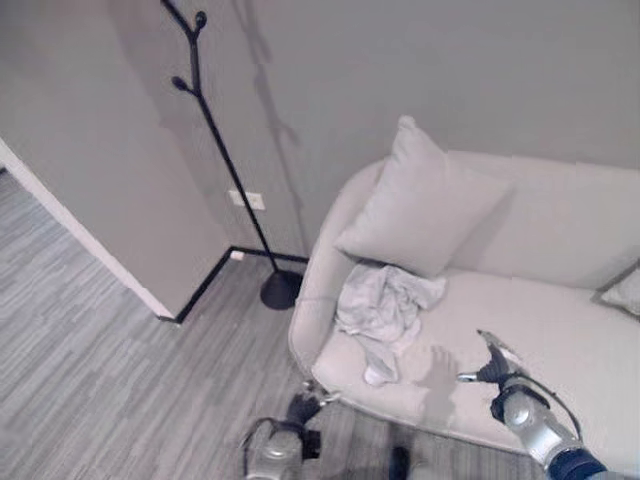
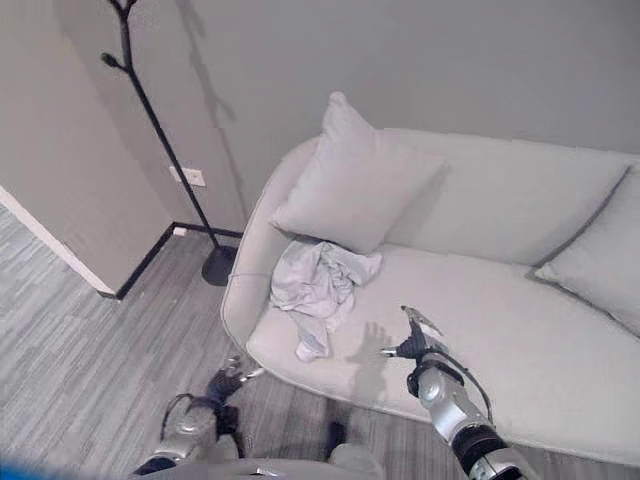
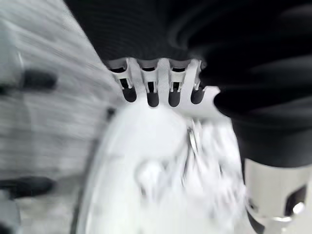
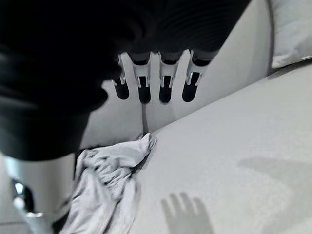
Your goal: Hang the clothes on the sofa on the clothes rack.
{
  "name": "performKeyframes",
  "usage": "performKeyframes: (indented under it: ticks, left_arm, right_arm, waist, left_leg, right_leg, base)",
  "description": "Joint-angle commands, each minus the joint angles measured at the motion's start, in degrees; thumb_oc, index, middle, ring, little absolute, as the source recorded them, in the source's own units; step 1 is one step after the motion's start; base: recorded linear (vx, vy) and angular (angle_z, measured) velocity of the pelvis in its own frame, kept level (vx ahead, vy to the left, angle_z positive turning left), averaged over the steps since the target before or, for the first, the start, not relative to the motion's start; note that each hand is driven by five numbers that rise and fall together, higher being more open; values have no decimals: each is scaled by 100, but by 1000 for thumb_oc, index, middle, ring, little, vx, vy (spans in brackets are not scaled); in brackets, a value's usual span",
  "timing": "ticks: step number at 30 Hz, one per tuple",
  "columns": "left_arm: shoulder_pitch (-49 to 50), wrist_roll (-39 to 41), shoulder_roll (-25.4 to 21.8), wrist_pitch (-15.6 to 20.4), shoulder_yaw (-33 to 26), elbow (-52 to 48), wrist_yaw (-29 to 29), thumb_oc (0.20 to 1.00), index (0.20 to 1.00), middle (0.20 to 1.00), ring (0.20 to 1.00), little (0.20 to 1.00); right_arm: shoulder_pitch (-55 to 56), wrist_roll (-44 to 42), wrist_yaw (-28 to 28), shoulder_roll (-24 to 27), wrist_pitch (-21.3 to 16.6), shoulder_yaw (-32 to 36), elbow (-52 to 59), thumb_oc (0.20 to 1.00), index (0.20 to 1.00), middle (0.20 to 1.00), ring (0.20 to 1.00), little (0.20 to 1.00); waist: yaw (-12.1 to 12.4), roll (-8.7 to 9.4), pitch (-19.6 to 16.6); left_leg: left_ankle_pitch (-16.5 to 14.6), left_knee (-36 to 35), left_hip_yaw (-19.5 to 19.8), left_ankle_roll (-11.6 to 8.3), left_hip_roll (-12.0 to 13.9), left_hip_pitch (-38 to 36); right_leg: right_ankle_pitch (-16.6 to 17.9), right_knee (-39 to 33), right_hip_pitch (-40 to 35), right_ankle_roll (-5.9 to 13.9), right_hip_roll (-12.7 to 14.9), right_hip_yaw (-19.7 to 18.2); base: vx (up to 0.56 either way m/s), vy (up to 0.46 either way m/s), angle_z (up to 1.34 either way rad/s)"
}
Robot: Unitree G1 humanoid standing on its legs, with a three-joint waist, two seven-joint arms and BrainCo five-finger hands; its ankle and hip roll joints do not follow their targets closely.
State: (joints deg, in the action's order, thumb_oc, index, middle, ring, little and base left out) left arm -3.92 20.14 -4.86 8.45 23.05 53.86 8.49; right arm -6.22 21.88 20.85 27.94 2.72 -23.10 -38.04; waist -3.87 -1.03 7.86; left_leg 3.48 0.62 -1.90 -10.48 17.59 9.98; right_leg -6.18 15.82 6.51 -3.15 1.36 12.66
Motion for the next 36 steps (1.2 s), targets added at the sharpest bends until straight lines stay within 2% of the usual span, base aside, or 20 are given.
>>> performKeyframes:
  ticks: [1,2,3,4,5,7,8,10,14,15,19,22,25,31,36]
  left_arm:
    - [347,153,-220,109,-42,-338,101,1000,1000,1000,1000,1000]
    - [348,152,-219,109,-41,-338,102,1000,1000,1000,1000,1000]
    - [383,123,-182,122,-35,-233,67,1000,1000,1000,1000,1000]
    - [421,100,-188,125,-39,-214,47,1000,1000,1000,1000,1000]
    - [474,73,-181,124,-43,-196,5,1000,1000,1000,1000,1000]
    - [499,18,-161,118,-22,-110,-12,1000,1000,1000,1000,1000]
    - [482,-41,-190,80,-45,17,5,1000,1000,1000,1000,1000]
    - [402,-142,-315,82,-6,-81,-39,1000,1000,1000,1000,1000]
    - [80,-164,-662,166,3,-361,97,1000,1000,1000,1000,1000]
    - [74,-164,-666,165,-2,-362,97,1000,1000,1000,1000,1000]
    - [-295,6,-894,311,-124,-272,445,1000,1000,1000,1000,1000]
    - [-425,-4,-986,371,-137,-249,536,1000,1000,1000,1000,1000]
    - [-559,32,-1100,465,-222,-215,700,1000,1000,1000,1000,1000]
    - [-586,269,-982,477,-456,363,885,1000,1000,1000,1000,1000]
    - [-573,273,-805,458,-597,1125,1102,1000,1000,1000,1000,1000]
  right_arm:
    - [-279,136,290,70,-174,-17,3,1000,1000,1000,1000,1000]
    - [-279,136,292,70,-176,-18,0,1000,1000,1000,1000,1000]
    - [-273,167,300,79,-176,-14,-184,1000,1000,1000,1000,1000]
    - [-238,169,273,84,-167,-20,-225,1000,1000,1000,1000,1000]
    - [-210,196,221,84,-181,-37,-266,1000,1000,1000,1000,1000]
    - [-163,218,222,57,-202,-51,-369,1000,1000,1000,1000,1000]
    - [-107,346,184,-21,-108,-96,-549,1000,1000,1000,1000,1000]
    - [-196,349,147,-141,-83,-125,-708,1000,1000,1000,1000,1000]
    - [-851,186,408,-354,5,-191,-1031,1000,1000,1000,1000,1000]
    - [-865,184,412,-361,2,-194,-1042,1000,1000,1000,1000,1000]
    - [-1917,47,808,-438,102,-391,-1500,1000,1000,1000,1000,1000]
    - [-2241,109,869,-373,134,-516,-1639,1000,1000,1000,1000,1000]
    - [-2810,259,1206,-168,258,-616,-2150,1000,1000,1000,1000,1000]
    - [-3112,96,1655,-60,340,-454,-2380,1000,1000,1000,1000,1000]
    - [-3433,60,2133,-15,454,-441,-2844,1000,1000,1000,1000,1000]
  waist:
    - [235,196,86]
    - [238,196,92]
    - [256,113,45]
    - [277,69,9]
    - [299,2,-49]
    - [323,-17,-98]
    - [347,18,-172]
    - [389,110,-206]
    - [536,230,-54]
    - [539,235,-67]
    - [751,221,284]
    - [819,182,386]
    - [936,60,596]
    - [1054,13,581]
    - [1193,-93,608]
  left_leg:
    - [803,-429,-72,299,-181,40]
    - [816,-457,-79,295,-180,15]
    - [910,-556,-118,168,-43,125]
    - [1006,-522,-171,116,-4,137]
    - [980,-534,-244,140,47,89]
    - [1003,-463,-342,97,61,63]
    - [896,-154,-425,133,-95,153]
    - [688,95,-544,196,-290,207]
    - [364,554,-681,409,-568,674]
    - [348,583,-686,413,-567,707]
    - [223,1011,-716,467,-590,1419]
    - [231,1149,-689,455,-568,1720]
    - [239,1362,-582,401,-528,2154]
    - [247,1472,-531,367,-497,2499]
    - [31,1820,-462,428,-544,2853]
  right_leg:
    - [117,-1183,-1173,682,593,-611]
    - [112,-1180,-1181,681,593,-613]
    - [34,-1234,-1372,797,679,-685]
    - [3,-1263,-1460,824,719,-735]
    - [-24,-1287,-1546,872,758,-782]
    - [-36,-1382,-1693,910,843,-805]
    - [79,-1430,-1789,1000,1080,-831]
    - [233,-1456,-1714,1125,1342,-836]
    - [542,-1403,-1117,1268,1652,-946]
    - [543,-1398,-1088,1272,1655,-956]
    - [929,-1480,-483,1317,1769,-873]
    - [1010,-1535,-281,1313,1756,-853]
    - [1098,-1660,-31,1337,1724,-804]
    - [1174,-1787,190,1364,1710,-782]
    - [1223,-1791,417,1409,1815,-760]
  base:
    - [274,186,31]
    - [338,245,-44]
    - [349,252,-77]
    - [482,365,-63]
    - [361,284,-9]
    - [315,255,9]
    - [336,285,-27]
    - [306,292,-24]
    - [1,132,-31]
    - [-64,55,-36]
    - [-132,32,-9]
    - [-83,-3,-5]
    - [-49,-11,-5]
    - [9,-3,-8]
    - [46,19,-4]
